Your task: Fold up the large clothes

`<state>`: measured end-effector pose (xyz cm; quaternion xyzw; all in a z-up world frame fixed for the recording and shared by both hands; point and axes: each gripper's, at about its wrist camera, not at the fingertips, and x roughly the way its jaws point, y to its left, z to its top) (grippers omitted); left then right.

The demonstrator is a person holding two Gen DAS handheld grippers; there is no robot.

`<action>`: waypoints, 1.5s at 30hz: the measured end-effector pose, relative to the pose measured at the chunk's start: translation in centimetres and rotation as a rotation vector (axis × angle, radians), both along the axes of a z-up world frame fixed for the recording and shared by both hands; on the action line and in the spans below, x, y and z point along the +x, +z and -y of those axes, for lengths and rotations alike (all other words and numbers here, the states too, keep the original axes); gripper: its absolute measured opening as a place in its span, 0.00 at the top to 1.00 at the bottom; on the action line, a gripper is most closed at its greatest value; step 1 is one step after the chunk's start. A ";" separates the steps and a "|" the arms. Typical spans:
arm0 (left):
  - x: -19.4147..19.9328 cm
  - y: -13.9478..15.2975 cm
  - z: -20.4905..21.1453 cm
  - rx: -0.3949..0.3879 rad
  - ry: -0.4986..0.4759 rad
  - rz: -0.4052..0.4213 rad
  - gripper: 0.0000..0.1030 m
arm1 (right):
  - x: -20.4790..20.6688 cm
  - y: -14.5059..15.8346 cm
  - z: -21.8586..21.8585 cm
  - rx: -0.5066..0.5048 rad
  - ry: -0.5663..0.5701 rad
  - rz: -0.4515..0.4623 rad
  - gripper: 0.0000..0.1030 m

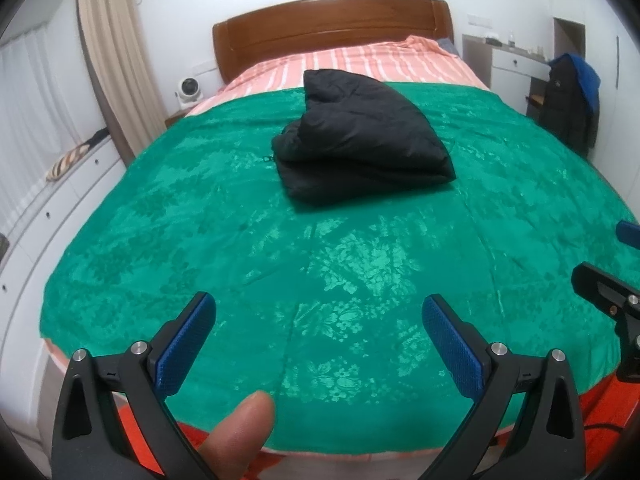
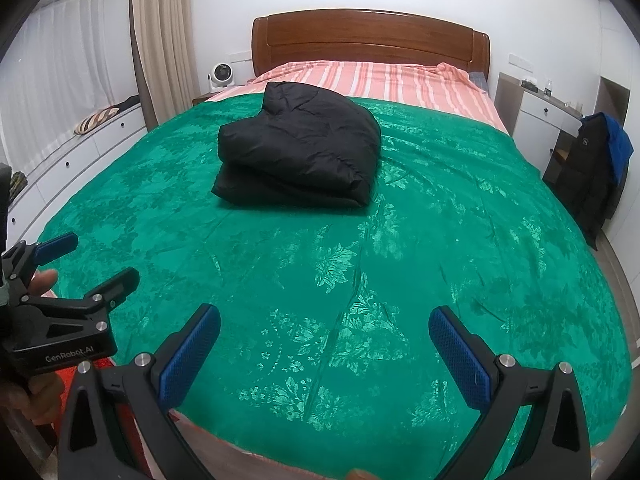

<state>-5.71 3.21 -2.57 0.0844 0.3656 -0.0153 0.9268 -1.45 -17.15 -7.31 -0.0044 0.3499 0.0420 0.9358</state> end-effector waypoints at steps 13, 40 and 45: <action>-0.2 0.4 -0.5 -0.018 0.006 0.007 0.00 | -0.1 0.5 -0.9 -0.004 0.028 0.014 0.00; 0.6 2.8 -0.7 -0.036 0.027 0.052 0.00 | 0.3 2.4 -2.4 -0.044 0.031 0.043 0.00; 0.5 2.7 -0.2 -0.027 0.009 0.049 0.00 | 0.3 2.2 -1.8 -0.042 0.016 0.038 0.00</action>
